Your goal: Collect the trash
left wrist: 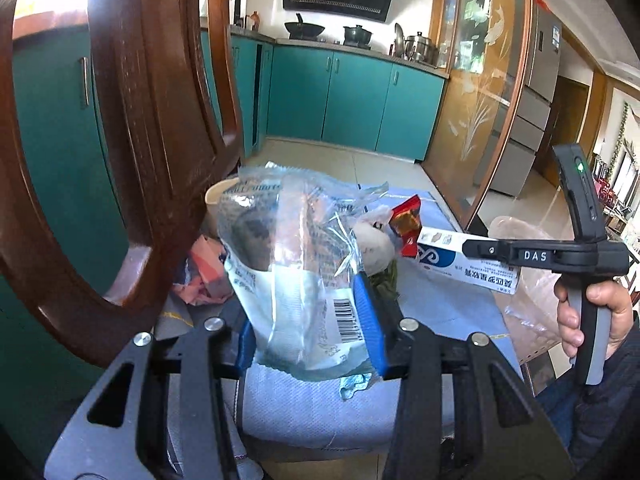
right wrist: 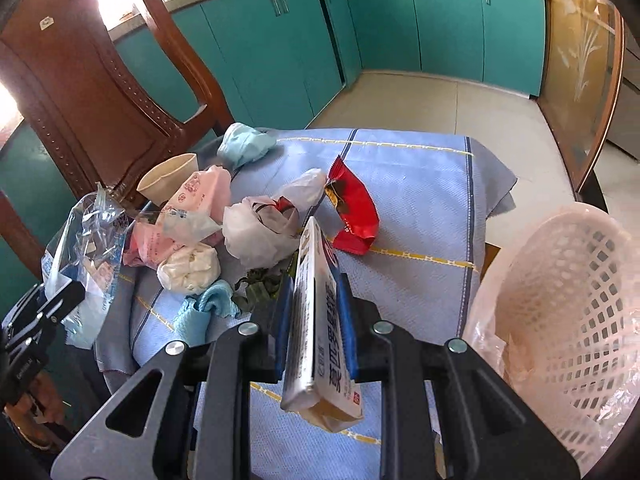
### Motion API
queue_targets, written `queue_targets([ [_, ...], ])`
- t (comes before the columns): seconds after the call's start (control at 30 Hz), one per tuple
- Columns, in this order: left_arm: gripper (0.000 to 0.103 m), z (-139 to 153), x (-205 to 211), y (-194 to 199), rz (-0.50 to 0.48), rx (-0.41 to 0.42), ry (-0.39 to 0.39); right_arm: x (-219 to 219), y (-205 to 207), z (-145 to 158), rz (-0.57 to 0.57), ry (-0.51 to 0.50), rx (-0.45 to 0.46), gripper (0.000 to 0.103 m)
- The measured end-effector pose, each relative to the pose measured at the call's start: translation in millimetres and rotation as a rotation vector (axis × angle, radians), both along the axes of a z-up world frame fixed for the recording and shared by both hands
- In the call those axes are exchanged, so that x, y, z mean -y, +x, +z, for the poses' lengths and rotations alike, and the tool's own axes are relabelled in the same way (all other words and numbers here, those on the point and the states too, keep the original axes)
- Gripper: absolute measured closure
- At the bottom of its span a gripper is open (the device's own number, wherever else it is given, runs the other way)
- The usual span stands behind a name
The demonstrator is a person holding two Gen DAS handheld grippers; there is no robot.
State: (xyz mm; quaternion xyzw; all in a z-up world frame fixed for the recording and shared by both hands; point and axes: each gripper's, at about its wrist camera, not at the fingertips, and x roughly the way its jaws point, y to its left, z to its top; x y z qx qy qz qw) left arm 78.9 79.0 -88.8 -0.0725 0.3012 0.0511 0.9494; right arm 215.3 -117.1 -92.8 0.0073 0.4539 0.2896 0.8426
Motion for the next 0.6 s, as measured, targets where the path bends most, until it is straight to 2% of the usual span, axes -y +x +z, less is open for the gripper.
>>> queue_targets([
  [0.6, 0.059, 15.7, 6.8, -13.6, -0.006, 0.062, 0.006, 19.9, -10.2, 14.1, -0.022, 0.042, 0.048, 0.08],
])
